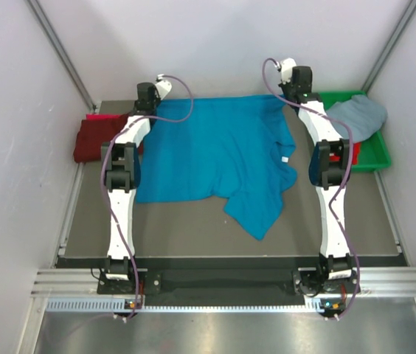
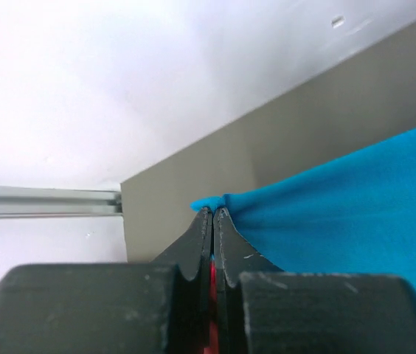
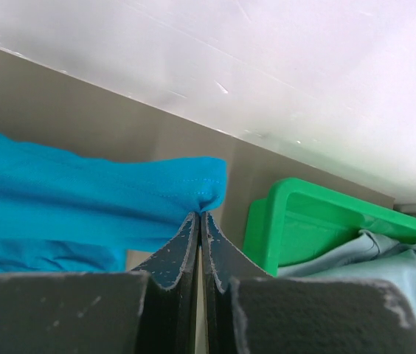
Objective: Fold and stack the t-shirts
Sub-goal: Fold the tshirt
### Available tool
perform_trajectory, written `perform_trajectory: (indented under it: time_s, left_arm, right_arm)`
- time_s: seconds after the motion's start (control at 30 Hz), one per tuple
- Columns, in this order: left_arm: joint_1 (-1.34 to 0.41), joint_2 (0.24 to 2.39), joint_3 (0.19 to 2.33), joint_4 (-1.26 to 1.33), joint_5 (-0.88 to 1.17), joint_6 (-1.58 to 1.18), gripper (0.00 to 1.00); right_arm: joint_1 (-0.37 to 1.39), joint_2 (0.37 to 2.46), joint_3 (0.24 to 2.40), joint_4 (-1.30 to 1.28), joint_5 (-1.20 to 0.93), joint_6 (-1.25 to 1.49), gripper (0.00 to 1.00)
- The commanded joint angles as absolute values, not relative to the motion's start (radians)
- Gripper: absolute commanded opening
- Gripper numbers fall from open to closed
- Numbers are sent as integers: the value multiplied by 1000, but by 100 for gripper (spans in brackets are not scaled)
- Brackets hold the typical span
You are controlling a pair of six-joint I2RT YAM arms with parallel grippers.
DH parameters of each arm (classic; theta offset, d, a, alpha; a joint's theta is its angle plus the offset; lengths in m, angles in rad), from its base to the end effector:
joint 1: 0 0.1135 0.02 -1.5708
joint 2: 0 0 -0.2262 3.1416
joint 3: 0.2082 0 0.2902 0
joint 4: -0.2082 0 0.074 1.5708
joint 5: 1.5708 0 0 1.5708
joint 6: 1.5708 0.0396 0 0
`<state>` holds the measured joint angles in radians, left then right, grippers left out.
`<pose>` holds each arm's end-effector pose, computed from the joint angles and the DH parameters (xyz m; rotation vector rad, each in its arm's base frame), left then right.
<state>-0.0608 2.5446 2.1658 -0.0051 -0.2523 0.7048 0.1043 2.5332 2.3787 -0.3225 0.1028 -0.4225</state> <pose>0.5967 -0.0264 0.1493 0.5868 1.9142 0.6658 0.5933 0.0580 0.2063 -0.4735 2.0035 -0.3030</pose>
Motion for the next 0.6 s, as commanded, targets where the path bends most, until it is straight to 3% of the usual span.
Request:
perform_trajectory:
  time_s: [0.0, 0.57]
  left_arm:
    - [-32, 2517, 2191, 110, -333, 735, 0]
    - [-23, 2227, 1939, -162, -295, 591, 0]
  right_arm:
    - [63, 2528, 2421, -288, 163, -422, 0]
    - [64, 2212, 2148, -433, 34, -368, 0]
